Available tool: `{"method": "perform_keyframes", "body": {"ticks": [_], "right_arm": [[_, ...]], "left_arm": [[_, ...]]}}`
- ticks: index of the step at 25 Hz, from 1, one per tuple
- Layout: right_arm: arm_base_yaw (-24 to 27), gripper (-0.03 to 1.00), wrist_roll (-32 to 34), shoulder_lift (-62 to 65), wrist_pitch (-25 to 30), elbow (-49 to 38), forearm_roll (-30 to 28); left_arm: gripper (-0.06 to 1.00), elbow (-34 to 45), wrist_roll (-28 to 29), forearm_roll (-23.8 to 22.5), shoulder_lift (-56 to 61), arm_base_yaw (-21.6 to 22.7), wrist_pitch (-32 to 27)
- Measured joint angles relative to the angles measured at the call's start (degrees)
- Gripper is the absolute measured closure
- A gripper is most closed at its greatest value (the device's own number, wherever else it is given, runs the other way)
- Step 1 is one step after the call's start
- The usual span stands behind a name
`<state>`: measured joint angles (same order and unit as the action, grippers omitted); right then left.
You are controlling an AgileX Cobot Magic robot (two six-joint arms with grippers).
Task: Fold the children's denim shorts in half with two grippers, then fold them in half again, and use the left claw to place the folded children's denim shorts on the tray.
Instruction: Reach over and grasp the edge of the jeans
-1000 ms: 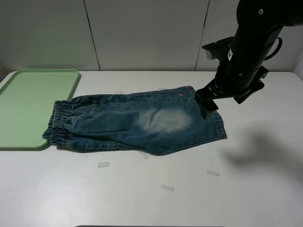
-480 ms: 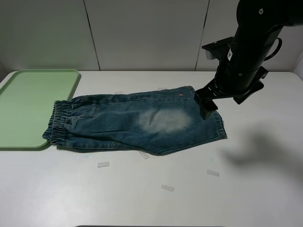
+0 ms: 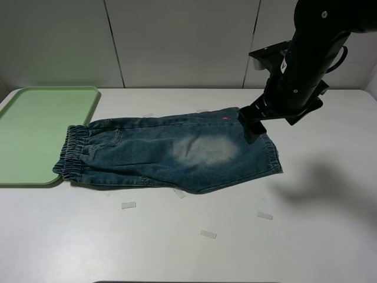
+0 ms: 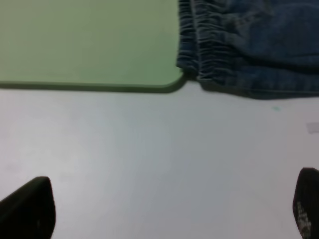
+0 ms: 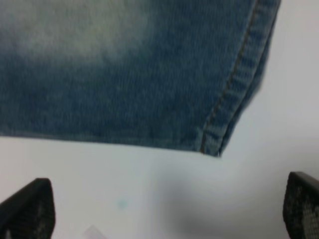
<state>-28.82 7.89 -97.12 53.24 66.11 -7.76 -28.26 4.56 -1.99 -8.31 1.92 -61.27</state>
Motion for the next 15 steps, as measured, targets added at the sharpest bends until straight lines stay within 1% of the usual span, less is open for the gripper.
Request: {"method": "perform_keyframes", "body": {"ticks": [2,5,10,15], "right_arm": [[0.00,0.27,-0.60,-0.70,-1.00,0.04,0.00],[0.00,0.27,-0.89,-2.37,-2.26,0.44,-0.28],[0.21,0.27,-1.08,-5.53,-5.23,1.13,-0.77],[3.33,0.27,-1.34,-10.08,-5.59,5.30,-0.70]], "left_arm": [[0.00,0.00,0.00,0.00,0.04,1.35,0.00],[0.00,0.00,0.00,0.00,1.07,1.70,0.14],[0.00,0.00,0.00,0.00,8.31,1.81,0.37],[0.00,0.00,0.00,0.00,8.45,1.81,0.37]]}}
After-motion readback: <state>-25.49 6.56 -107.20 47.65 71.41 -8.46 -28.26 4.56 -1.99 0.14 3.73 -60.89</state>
